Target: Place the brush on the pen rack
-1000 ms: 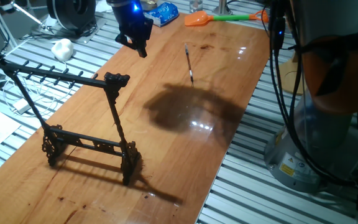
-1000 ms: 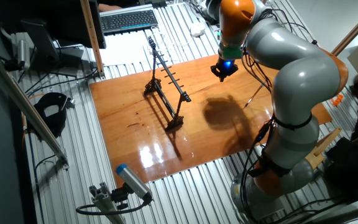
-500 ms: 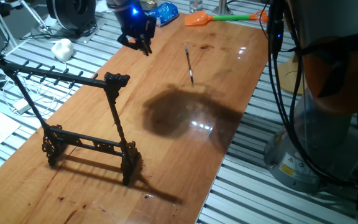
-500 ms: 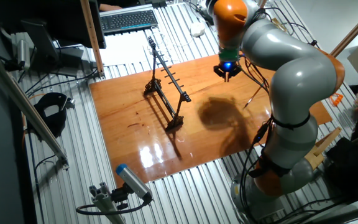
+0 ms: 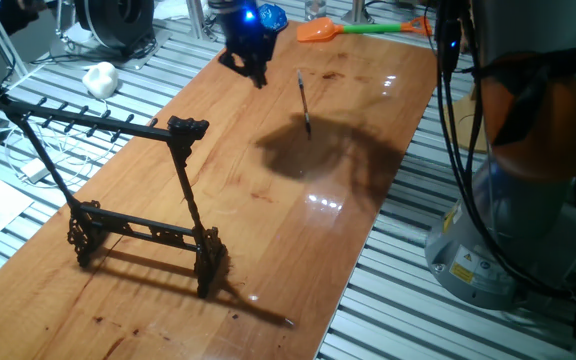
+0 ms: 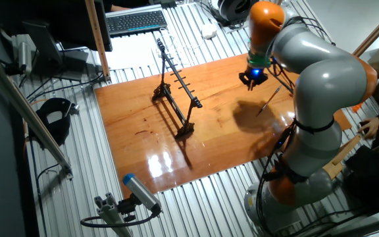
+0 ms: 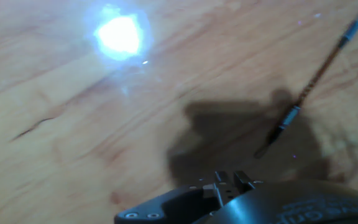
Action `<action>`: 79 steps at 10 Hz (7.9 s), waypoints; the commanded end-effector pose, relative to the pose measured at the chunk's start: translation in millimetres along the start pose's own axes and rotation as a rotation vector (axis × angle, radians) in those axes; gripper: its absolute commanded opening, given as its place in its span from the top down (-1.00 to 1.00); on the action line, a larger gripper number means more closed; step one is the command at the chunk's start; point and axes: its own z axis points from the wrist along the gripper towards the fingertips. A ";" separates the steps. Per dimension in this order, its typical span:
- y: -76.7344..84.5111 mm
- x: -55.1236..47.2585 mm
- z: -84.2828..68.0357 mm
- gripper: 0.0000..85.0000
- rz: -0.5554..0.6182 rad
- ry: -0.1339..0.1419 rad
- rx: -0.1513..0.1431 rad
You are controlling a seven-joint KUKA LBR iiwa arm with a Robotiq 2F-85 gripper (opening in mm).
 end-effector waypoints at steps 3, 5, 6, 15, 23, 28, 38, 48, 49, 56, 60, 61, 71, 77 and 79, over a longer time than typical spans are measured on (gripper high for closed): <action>-135.8 -48.9 9.4 1.00 -0.043 0.003 -0.002; -167.8 -60.6 16.8 1.00 -0.074 -0.004 -0.024; -169.7 -57.0 22.0 1.00 -0.066 -0.045 0.022; -76.0 -58.6 21.3 1.00 0.202 0.065 -0.034; -52.7 -64.9 10.1 1.00 0.337 0.123 -0.084; -60.9 -69.1 18.0 0.20 0.321 0.005 -0.018; -80.2 -101.1 42.3 0.20 0.462 0.040 -0.074; -82.4 -73.5 66.5 -0.20 0.479 -0.005 0.006; -84.6 -74.1 68.3 -0.20 0.481 -0.006 0.002; -97.2 -77.3 73.3 0.60 0.456 0.017 -0.031; -92.6 -77.8 69.7 1.00 0.446 0.043 -0.057; -84.6 -77.6 63.9 1.00 0.456 0.054 -0.050; 4.1 -34.9 4.9 1.00 0.560 0.159 -0.081; 0.4 -40.8 3.0 1.00 0.351 0.036 0.040; 0.4 -40.8 3.0 1.00 0.229 -0.022 -0.014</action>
